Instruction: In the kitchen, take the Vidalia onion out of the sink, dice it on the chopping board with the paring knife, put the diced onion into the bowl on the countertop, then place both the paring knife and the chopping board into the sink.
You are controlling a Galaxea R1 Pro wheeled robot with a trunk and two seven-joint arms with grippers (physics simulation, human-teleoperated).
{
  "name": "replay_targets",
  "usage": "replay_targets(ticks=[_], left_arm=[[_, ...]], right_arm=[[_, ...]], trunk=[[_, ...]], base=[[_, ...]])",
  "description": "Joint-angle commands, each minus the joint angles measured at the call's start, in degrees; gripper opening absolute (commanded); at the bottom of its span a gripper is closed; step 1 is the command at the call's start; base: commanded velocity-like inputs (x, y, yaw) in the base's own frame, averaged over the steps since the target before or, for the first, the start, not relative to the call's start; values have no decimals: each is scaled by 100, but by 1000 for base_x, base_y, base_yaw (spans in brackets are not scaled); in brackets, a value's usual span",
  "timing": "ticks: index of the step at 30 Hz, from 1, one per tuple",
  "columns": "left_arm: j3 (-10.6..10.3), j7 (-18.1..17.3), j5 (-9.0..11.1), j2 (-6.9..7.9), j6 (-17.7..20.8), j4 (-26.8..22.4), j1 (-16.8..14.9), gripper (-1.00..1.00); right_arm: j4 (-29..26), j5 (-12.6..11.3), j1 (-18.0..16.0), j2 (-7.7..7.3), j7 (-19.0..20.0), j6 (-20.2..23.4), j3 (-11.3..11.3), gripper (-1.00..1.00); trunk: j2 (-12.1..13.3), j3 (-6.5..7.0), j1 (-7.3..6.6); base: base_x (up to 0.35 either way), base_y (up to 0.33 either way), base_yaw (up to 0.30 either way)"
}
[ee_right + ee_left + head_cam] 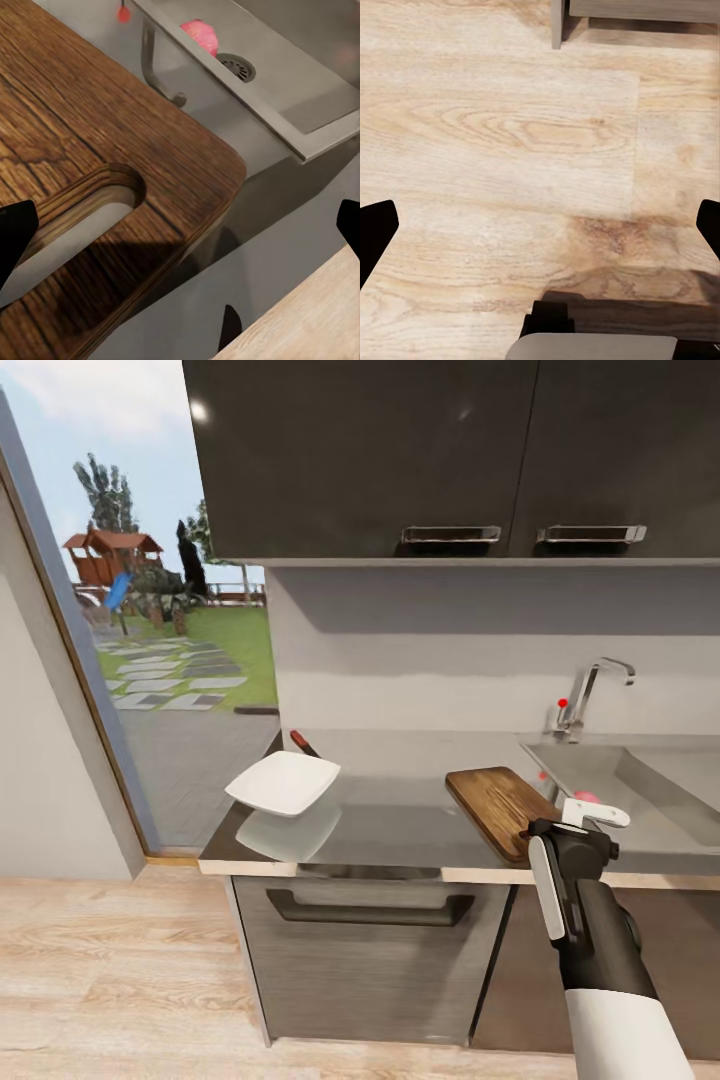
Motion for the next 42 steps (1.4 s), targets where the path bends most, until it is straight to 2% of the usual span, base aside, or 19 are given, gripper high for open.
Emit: replay_targets(ticks=[1,42], left_arm=[[-3,11,14,1,-8,-8,2,100],[-3,11,18,1,-8,-8,2,100]], right_arm=[[-4,-18,-5,3,-25,23,-3,100],[-5,-18,-5,-3,-18,23,-3,100]], trunk=[[-3,-5,0],[-3,-183,0]], base=[[0,0,0],[19,0,0]])
